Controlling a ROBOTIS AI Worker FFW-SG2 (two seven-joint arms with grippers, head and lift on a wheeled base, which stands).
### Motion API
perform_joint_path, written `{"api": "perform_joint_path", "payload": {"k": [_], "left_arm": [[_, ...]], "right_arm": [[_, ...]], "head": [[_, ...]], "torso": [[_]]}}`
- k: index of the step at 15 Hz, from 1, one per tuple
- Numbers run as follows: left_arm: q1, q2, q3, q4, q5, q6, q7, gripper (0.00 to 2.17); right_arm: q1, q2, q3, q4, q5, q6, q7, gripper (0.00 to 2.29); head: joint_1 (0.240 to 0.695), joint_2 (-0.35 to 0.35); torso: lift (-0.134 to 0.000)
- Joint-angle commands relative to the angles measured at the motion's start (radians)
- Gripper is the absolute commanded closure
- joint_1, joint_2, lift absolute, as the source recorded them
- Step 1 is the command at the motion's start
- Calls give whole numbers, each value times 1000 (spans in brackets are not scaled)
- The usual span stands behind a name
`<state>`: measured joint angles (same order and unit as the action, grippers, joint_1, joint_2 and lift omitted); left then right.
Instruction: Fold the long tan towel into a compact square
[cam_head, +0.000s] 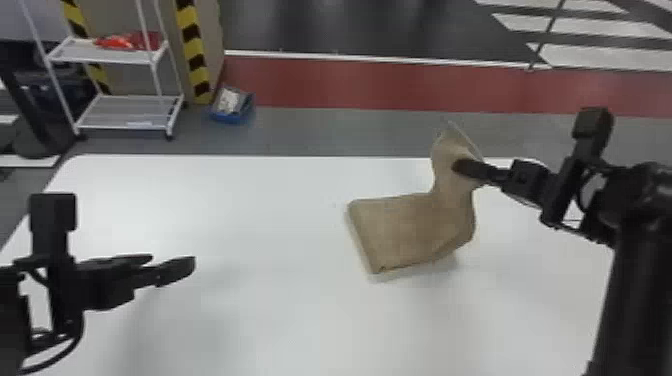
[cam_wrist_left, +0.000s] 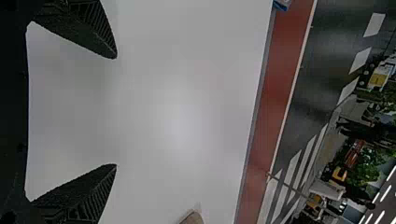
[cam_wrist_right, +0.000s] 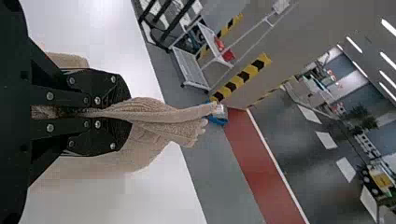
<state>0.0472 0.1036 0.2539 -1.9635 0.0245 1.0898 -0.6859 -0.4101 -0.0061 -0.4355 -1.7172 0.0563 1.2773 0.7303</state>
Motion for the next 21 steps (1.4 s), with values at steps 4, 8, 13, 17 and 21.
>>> {"api": "perform_joint_path", "payload": {"k": [4, 8, 13, 17, 21], "left_arm": [[6, 7, 16, 0, 5, -1, -3, 46], [6, 8, 13, 8, 5, -11, -1, 46], [6, 8, 18, 15, 5, -17, 0, 46], [6, 7, 13, 17, 6, -20, 0, 46], [6, 7, 16, 14, 6, -17, -1, 46]], "right_arm": [[63, 7, 162, -18, 45, -14, 0, 1359], [77, 7, 241, -19, 112, 1, 1, 1359], [100, 7, 302, -19, 139, 8, 24, 1355], [126, 7, 360, -21, 157, 8, 64, 1355], [154, 7, 382, -47, 152, 8, 152, 134]], "head": [[695, 13], [695, 42], [695, 65], [695, 92], [695, 126]], "torso": [[-125], [-125], [-125], [-125], [-125]]}}
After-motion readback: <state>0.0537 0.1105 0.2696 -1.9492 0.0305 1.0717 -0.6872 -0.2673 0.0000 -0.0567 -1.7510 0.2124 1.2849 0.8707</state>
